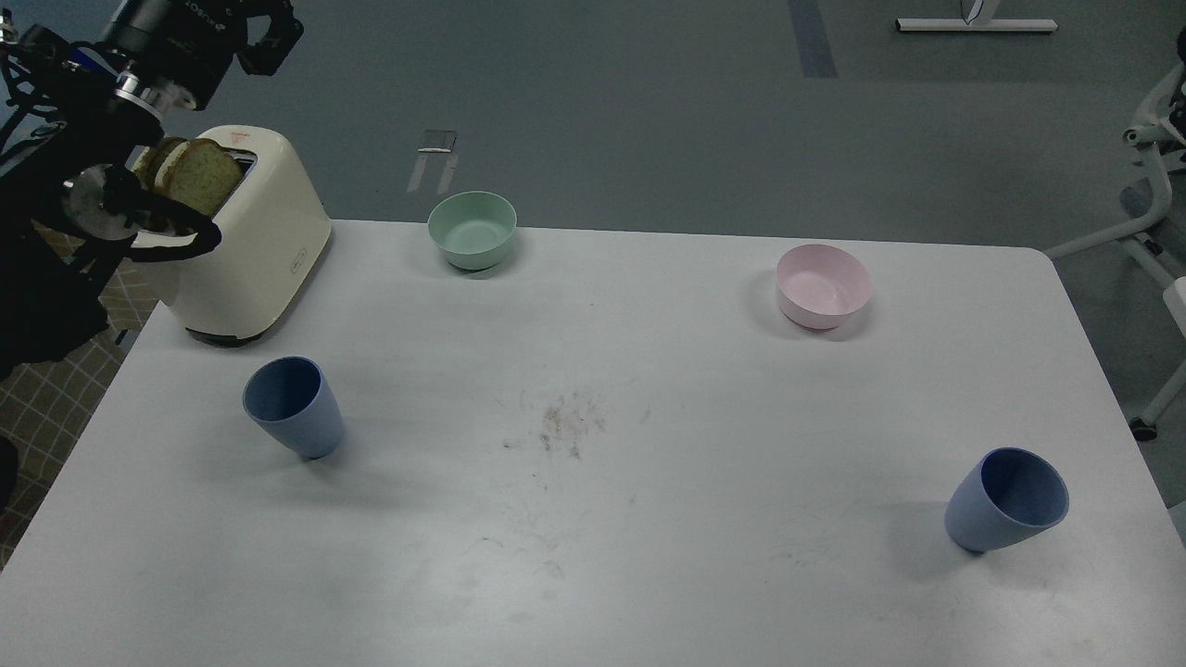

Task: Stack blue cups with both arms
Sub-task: 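Lower the left gripper from beside the toaster toward the nearby blue cup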

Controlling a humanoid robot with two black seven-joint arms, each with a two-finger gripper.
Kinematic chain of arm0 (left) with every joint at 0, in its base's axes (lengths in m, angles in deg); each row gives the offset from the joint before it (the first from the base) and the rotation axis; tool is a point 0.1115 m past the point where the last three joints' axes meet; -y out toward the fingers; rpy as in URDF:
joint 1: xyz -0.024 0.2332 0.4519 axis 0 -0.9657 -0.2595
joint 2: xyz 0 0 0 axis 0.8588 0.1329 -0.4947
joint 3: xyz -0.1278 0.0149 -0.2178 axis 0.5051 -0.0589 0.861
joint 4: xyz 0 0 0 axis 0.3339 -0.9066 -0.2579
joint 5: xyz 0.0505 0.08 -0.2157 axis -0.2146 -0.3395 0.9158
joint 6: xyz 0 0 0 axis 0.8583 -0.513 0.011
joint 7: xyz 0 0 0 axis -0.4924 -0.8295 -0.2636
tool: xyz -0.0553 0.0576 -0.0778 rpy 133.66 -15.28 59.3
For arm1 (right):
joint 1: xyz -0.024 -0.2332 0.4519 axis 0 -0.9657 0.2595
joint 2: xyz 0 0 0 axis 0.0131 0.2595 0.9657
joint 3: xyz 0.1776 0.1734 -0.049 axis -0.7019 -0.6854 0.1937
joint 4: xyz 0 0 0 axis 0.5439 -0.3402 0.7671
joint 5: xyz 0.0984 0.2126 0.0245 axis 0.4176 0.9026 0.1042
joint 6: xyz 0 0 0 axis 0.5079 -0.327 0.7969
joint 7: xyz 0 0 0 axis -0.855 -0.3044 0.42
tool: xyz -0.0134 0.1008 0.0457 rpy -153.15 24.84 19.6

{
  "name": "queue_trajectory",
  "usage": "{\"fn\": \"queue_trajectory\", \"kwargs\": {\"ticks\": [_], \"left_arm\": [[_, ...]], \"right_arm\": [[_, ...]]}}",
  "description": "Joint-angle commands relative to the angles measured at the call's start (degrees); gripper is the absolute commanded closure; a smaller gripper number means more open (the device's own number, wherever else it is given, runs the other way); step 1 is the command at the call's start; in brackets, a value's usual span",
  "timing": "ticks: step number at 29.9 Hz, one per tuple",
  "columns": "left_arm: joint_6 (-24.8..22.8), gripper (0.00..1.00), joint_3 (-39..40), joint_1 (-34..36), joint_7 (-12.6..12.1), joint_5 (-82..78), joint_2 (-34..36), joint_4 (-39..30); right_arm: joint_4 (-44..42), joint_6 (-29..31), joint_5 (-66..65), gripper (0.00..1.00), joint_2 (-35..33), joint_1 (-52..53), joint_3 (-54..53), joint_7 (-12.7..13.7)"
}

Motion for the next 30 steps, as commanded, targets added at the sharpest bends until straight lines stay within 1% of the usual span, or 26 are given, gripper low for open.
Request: {"fn": "queue_trajectory", "kwargs": {"ticks": [1, 6, 9, 10, 12, 14, 15, 16, 18, 19, 20, 22, 26, 29, 30], "left_arm": [[0.0, 0.02, -0.4, -0.1, 0.0, -0.3, 0.9, -0.4], [0.0, 0.02, -1.9, -0.2, 0.0, -1.3, 4.0, -2.0], [0.0, 0.02, -4.2, -0.4, 0.0, -7.8, 9.2, -7.5], [0.0, 0.03, -4.1, -0.9, 0.0, -12.4, 12.2, -10.9], [0.0, 0.03, -3.5, -1.3, 0.0, -17.3, 15.0, -14.7], [0.0, 0.07, -3.9, -2.2, 0.0, -25.1, 20.3, -22.1], [0.0, 0.07, -4.2, -2.5, 0.0, -26.9, 21.5, -24.3], [0.0, 0.07, -4.3, -3.2, 0.0, -31.2, 24.1, -28.5], [0.0, 0.07, -4.3, -4.4, 0.0, -36.4, 27.0, -32.9], [0.0, 0.07, -3.9, -5.4, 0.0, -42.1, 30.1, -37.2], [0.0, 0.07, -3.9, -5.6, 0.0, -44.8, 31.7, -39.1], [0.0, 0.10, -4.2, -6.2, 0.0, -53.7, 36.2, -45.0], [0.0, 0.14, -4.6, -6.2, 0.0, -63.0, 38.6, -47.7], [0.0, 0.16, -6.6, -6.7, 0.0, -73.3, 39.0, -47.8], [0.0, 0.16, -8.3, -6.8, 0.0, -77.6, 39.0, -47.7]], "right_arm": [[0.0, 0.0, 0.0, 0.00, 0.3, -0.4, -1.2, 0.2], [0.0, 0.0, 0.0, 0.00, 0.4, -0.8, -1.5, -0.2], [0.0, 0.0, 0.0, 0.00, 0.5, -1.4, -1.6, -0.4], [0.0, 0.0, 0.0, 0.00, 0.4, -1.8, -1.7, -0.4], [0.1, 0.0, 0.0, 0.00, 0.5, -2.2, -2.0, -0.4], [0.0, 0.0, 0.0, 0.00, 0.5, -2.9, -2.0, -0.4], [0.0, 0.0, 0.0, 0.00, 0.5, -3.0, -2.0, -0.4], [0.1, 0.0, 0.0, 0.00, 0.5, -3.3, -2.0, -0.4], [0.2, 0.0, 0.1, 0.00, 0.5, -3.3, -2.0, -0.4], [0.2, 0.0, 0.0, 0.00, 0.5, -3.3, -2.0, -0.4], [0.2, 0.0, 0.1, 0.00, 0.5, -3.3, -2.1, -0.4], [0.2, 0.0, 0.0, 0.00, 0.5, -3.3, -2.9, -0.4], [0.2, 0.0, 0.0, 0.00, 0.5, -3.3, -3.6, -0.4], [0.2, 0.0, 0.0, 0.00, 0.4, -3.3, -4.2, -0.4], [0.2, 0.0, 0.0, 0.00, 0.4, -3.4, -4.4, -0.4]]}}
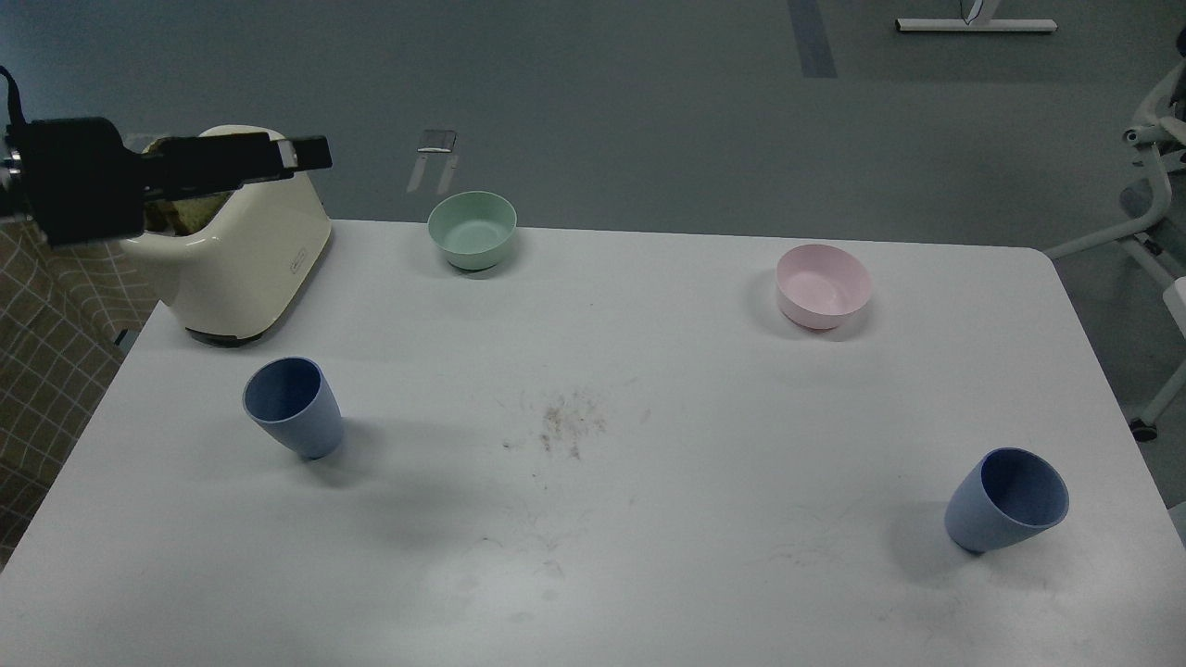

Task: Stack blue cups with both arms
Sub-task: 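Lower the left gripper from beside the toaster toward the nearby blue cup, then grasp the blue cup near the toaster with the left gripper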

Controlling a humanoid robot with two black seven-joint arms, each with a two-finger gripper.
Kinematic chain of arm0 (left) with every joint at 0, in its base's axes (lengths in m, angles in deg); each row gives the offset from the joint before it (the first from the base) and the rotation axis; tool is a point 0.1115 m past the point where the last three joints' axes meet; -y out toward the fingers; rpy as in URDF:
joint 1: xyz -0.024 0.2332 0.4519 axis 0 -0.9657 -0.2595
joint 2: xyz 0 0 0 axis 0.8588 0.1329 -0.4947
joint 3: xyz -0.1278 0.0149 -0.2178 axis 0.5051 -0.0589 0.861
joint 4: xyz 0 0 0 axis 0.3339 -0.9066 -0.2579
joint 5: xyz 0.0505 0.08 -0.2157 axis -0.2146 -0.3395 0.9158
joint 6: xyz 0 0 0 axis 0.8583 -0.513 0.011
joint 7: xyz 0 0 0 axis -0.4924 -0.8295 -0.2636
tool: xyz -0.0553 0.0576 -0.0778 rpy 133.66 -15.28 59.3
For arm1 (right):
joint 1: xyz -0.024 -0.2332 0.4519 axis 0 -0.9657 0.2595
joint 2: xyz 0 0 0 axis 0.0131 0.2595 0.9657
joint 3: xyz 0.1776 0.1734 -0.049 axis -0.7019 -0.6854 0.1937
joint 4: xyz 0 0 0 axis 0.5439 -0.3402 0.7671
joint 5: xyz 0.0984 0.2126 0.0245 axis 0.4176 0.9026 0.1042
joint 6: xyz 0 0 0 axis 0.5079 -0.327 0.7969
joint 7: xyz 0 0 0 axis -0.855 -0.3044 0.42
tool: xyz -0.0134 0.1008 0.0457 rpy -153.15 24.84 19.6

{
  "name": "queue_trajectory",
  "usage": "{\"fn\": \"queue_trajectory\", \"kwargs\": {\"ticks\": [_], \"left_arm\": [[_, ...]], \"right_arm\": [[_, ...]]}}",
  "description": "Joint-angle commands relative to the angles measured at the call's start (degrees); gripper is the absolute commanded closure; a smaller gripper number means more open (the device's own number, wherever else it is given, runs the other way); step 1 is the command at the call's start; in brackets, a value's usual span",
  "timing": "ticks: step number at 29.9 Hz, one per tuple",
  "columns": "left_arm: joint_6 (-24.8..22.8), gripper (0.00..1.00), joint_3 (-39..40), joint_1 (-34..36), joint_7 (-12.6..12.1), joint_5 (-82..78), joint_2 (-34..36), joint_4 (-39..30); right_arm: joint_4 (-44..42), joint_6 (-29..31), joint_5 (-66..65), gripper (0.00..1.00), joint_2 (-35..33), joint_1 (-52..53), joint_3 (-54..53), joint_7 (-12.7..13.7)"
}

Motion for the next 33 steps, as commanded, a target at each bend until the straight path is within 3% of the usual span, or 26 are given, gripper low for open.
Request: {"fn": "queue_trajectory", "kwargs": {"ticks": [1, 3, 6, 9, 20, 26, 31, 33], "left_arm": [[0.0, 0.16, -3.9, -0.4, 0.0, -11.8, 0.2, 0.1], [0.3, 0.16, -7.6, -1.1, 0.0, -18.3, -0.1, 0.3], [8.5, 0.19, -13.0, -1.8, 0.0, -27.6, -0.4, 0.9], [11.1, 0.19, -15.7, -1.9, 0.0, -29.1, -1.6, 2.7], [11.0, 0.23, -17.1, -2.2, 0.0, -28.7, -10.3, 13.6], [11.0, 0.34, -17.1, -4.2, 0.0, -28.9, -10.5, 15.2], [11.0, 0.35, -17.2, -4.7, 0.0, -28.9, -10.4, 16.2], [11.0, 0.41, -17.1, -4.8, 0.0, -28.8, -10.5, 16.2]], "right_arm": [[-0.1, 0.0, 0.0, 0.00, -0.1, -0.2, -0.7, 0.0], [-0.1, 0.0, 0.0, 0.00, -0.1, -0.3, -1.3, 0.0], [-0.1, 0.0, 0.0, 0.00, -0.3, -0.3, -1.7, 0.0], [-0.2, 0.0, 0.0, 0.00, -0.3, -0.3, -2.2, 0.0], [-0.1, 0.0, 0.0, 0.00, -0.1, -0.7, -2.3, 0.0], [-0.2, 0.0, 0.0, 0.00, -0.1, -0.8, -2.7, 0.0], [-0.2, 0.0, 0.0, 0.00, 0.0, -1.1, -2.7, 0.0], [-0.2, 0.0, 0.0, 0.00, 0.1, -1.1, -2.7, 0.0]]}}
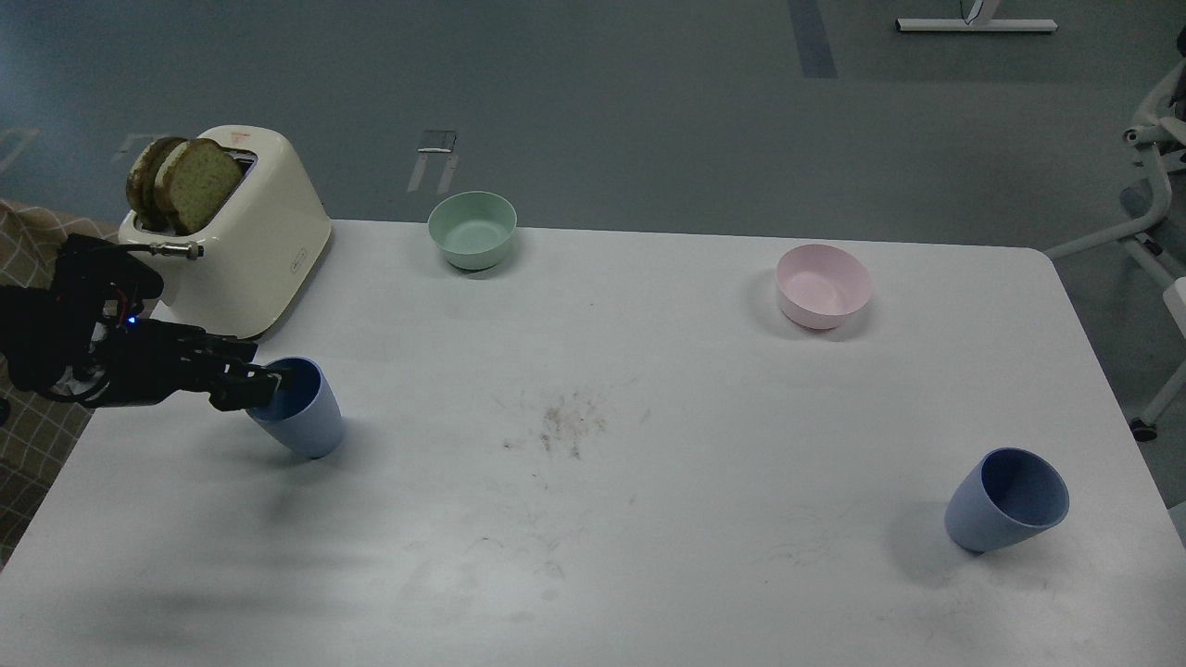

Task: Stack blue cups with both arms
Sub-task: 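Grasp the blue cup near the toaster with the left gripper, then carry the blue cup with the left gripper toward the table center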

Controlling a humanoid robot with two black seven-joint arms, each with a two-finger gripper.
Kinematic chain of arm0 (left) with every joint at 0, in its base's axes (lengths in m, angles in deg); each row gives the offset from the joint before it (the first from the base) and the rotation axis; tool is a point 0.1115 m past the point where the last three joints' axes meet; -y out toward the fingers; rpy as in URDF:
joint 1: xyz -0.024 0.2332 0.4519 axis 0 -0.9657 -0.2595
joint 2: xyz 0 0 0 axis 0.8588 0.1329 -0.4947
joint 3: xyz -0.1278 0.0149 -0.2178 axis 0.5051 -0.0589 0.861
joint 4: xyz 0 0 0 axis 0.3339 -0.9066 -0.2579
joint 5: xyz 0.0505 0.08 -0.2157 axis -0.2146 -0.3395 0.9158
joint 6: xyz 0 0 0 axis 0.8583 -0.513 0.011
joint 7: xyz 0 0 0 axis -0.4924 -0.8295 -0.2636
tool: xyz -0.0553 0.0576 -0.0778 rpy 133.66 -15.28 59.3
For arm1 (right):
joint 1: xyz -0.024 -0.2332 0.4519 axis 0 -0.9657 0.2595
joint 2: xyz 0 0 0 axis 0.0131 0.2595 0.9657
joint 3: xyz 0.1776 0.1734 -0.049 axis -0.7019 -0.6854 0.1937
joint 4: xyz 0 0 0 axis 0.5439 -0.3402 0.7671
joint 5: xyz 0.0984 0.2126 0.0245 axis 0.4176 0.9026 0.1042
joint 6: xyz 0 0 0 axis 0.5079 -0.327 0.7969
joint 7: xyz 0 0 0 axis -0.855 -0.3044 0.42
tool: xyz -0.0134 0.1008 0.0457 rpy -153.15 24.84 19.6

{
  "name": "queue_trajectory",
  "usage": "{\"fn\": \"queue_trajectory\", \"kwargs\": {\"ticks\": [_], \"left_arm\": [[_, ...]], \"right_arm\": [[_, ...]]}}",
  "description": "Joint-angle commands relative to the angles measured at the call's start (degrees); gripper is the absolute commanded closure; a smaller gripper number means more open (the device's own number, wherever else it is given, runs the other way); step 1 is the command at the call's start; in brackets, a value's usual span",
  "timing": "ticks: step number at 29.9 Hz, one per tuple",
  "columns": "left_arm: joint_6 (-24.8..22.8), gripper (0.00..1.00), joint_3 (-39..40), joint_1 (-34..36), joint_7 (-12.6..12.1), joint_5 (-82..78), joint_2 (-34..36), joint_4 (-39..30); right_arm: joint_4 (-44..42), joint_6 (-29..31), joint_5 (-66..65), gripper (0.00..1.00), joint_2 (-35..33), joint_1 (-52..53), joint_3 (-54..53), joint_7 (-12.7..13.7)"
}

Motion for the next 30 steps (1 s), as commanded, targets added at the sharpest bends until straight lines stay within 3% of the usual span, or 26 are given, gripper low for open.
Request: {"fn": "queue_trajectory", "kwargs": {"ticks": [1, 2, 3, 5, 9, 19, 23, 26, 30], "left_arm": [[0.0, 0.47, 0.1, -0.3, 0.0, 0.1, 0.0, 0.3], [0.0, 0.60, 0.0, -0.3, 0.0, 0.0, 0.0, 0.4], [0.0, 0.65, 0.0, -0.4, 0.0, 0.0, 0.0, 0.6], [0.1, 0.84, 0.1, -0.8, 0.0, 0.0, -0.1, 0.8], [0.0, 0.99, 0.0, -0.9, 0.0, -0.3, -0.1, 0.8], [-0.1, 1.00, 0.8, 0.4, 0.0, -0.2, 0.3, -1.0], [-2.3, 1.00, 0.8, 7.4, 0.0, -0.1, -0.2, -1.8], [-7.1, 1.00, 0.8, 12.6, 0.0, -0.1, -2.7, -2.5], [-10.6, 1.00, 0.4, 18.3, 0.0, -0.5, -14.0, -2.5]], "right_arm": [[0.0, 0.0, -0.1, 0.00, 0.1, -0.1, 0.0, 0.0], [0.0, 0.0, 0.0, 0.00, 0.1, -0.1, 0.0, 0.0], [0.0, 0.0, 0.0, 0.00, 0.1, -0.1, 0.0, 0.0], [0.0, 0.0, -0.1, 0.00, 0.1, -0.1, 0.0, 0.0], [-0.1, 0.0, -0.1, 0.00, 0.1, -0.1, -0.1, 0.0], [-0.3, 0.0, 0.0, 0.00, 0.1, -1.0, -0.1, -0.1], [-0.2, 0.0, 0.0, 0.00, 0.1, -2.0, -1.1, -0.1], [-0.2, 0.0, 0.0, 0.00, 0.1, -2.3, -1.4, -0.1], [-0.1, 0.0, 0.0, 0.00, 0.1, -2.7, -2.1, -0.1]]}}
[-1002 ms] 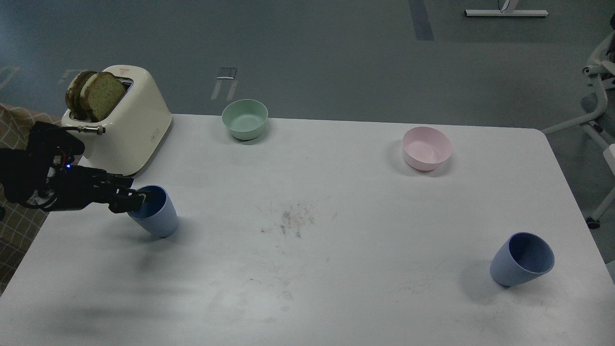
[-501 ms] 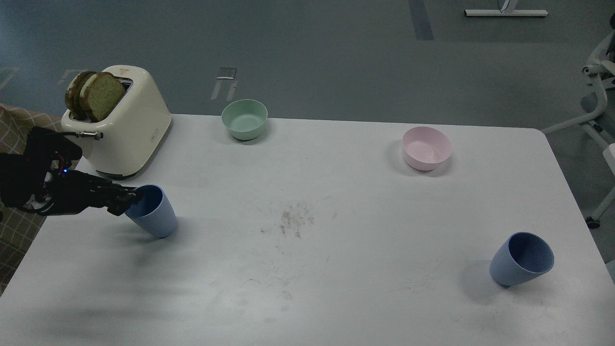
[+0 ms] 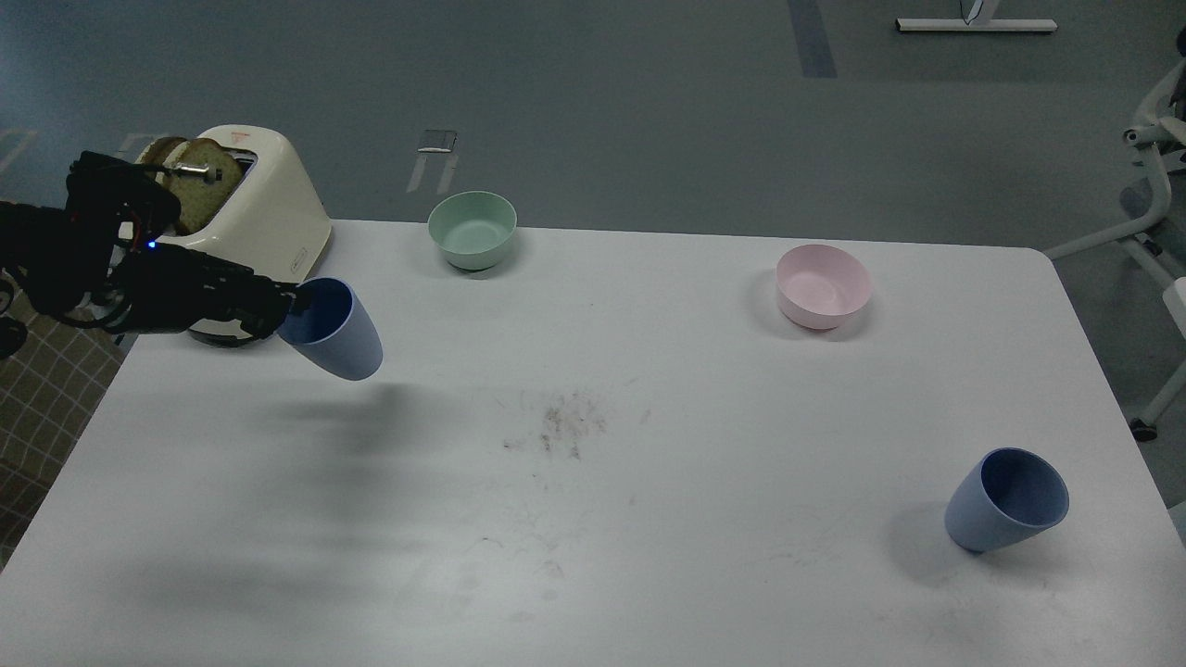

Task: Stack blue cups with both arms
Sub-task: 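Carry the blue cup with the left gripper toward the table center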

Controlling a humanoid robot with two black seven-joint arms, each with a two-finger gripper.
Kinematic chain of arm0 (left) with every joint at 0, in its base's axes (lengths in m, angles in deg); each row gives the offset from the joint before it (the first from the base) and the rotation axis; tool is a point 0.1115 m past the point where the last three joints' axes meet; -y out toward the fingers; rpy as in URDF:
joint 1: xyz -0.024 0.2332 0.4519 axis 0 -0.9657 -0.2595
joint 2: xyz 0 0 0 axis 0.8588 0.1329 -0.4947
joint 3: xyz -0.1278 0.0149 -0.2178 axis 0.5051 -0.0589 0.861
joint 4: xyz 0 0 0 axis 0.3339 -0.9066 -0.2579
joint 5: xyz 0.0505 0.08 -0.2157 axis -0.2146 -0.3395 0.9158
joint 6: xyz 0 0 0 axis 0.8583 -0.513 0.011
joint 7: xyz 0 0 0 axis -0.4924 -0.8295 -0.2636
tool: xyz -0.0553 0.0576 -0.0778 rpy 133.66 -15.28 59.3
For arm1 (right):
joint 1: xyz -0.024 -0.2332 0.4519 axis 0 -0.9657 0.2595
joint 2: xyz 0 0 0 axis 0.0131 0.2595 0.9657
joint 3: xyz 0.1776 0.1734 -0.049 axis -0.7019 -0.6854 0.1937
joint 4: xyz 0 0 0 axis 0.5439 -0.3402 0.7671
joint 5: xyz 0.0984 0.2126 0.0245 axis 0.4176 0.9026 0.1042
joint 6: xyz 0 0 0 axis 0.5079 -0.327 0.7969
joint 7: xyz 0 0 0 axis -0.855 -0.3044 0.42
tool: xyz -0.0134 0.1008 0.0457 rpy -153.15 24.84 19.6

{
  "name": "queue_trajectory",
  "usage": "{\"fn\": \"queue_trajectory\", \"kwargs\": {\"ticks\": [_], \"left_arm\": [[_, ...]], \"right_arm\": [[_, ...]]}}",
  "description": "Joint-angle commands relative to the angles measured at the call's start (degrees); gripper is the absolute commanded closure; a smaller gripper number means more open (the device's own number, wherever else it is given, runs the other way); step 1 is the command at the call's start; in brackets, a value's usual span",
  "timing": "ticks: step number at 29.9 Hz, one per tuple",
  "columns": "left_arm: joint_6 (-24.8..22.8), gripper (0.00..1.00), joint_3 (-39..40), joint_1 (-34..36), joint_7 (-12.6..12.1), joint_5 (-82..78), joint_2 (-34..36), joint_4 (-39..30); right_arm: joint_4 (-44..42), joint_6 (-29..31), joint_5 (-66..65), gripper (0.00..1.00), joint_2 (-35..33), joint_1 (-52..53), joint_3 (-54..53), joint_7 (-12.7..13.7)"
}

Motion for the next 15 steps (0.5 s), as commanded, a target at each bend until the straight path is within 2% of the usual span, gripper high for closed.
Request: {"fn": "queue_trajectory", "kwargs": {"ticks": [1, 2, 8, 10, 15], "left_arm": [[-2.0, 1.00, -0.5, 4.9, 0.0, -0.8, -10.0, 0.0], [-2.0, 1.00, -0.5, 4.9, 0.0, -0.8, -10.0, 0.1], [-2.2, 1.00, -0.7, 7.0, 0.0, -2.3, -22.5, 2.1], [-2.2, 1.00, -0.8, 6.9, 0.0, -3.3, -24.5, 3.1], [-2.2, 1.00, -5.8, 7.2, 0.0, -4.6, -31.2, 9.4]], "right_arm": [[0.0, 0.0, 0.0, 0.00, -0.2, -0.6, -0.7, 0.0], [0.0, 0.0, 0.0, 0.00, -0.2, -0.6, -0.7, 0.0], [0.0, 0.0, 0.0, 0.00, -0.5, -2.2, -2.5, 0.0], [0.0, 0.0, 0.0, 0.00, -0.5, -2.4, -2.8, 0.0], [0.1, 0.0, 0.0, 0.00, -0.5, -3.1, -3.3, 0.0]]}}
